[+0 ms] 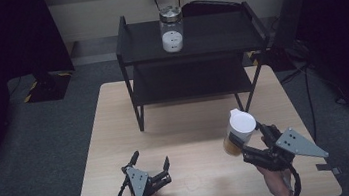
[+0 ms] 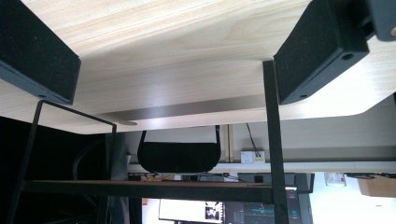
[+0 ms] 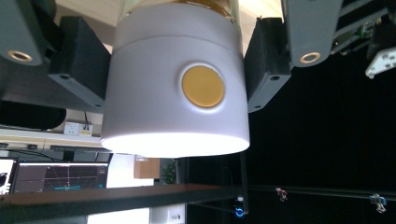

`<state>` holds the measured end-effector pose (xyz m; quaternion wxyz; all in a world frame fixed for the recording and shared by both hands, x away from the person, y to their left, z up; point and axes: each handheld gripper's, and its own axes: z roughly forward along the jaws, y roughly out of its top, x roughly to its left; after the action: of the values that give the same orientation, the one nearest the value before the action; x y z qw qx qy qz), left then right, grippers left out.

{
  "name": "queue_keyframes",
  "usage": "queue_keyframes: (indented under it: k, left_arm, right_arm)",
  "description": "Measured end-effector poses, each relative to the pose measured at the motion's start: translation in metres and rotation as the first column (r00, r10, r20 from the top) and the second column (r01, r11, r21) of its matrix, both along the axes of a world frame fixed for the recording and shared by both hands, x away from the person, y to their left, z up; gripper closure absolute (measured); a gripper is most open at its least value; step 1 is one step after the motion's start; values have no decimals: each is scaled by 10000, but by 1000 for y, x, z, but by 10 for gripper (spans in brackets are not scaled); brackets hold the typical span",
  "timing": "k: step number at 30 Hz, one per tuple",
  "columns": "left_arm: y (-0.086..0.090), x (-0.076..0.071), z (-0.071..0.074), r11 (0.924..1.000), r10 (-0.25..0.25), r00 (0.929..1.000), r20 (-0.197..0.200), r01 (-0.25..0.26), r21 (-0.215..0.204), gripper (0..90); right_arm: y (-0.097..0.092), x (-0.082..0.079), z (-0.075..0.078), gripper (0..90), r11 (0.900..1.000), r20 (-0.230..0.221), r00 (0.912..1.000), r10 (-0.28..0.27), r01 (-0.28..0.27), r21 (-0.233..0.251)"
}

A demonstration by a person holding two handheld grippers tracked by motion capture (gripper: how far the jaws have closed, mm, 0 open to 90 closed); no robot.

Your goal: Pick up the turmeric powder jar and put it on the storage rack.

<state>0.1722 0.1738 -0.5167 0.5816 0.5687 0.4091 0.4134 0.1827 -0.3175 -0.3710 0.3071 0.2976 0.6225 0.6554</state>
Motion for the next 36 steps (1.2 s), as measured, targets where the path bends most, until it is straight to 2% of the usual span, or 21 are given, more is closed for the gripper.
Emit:
queue_keyframes:
  k: [7,16,19,22,26,33,36]
  left_arm:
    - [0,0,0,10000,-22,10000,4,22,-4,2]
    - [1,0,0,10000,-48,10000,3,48,13,4]
    - [1,0,0,10000,-45,10000,3,45,11,1]
    - [1,0,0,10000,-46,10000,4,46,7,1]
    - [1,0,0,10000,-47,10000,4,47,10,1]
    - [1,0,0,10000,-42,10000,2,42,9,1]
    - [1,0,0,10000,-44,10000,-3,44,12,1]
  right_arm:
    - [-7,13,26,304,9997,154,9996,219,-220,72]
    - [-10,35,75,304,9985,516,9983,279,-255,-478]
    - [-10,44,87,304,9989,556,9981,257,-235,-401]
    - [-9,51,94,304,9995,457,9986,270,-262,-198]
    - [-3,58,103,304,9993,424,9990,131,-117,-346]
    - [8,69,120,304,9986,612,9980,-182,211,-475]
    - [13,74,130,304,9983,728,9965,-413,442,-391]
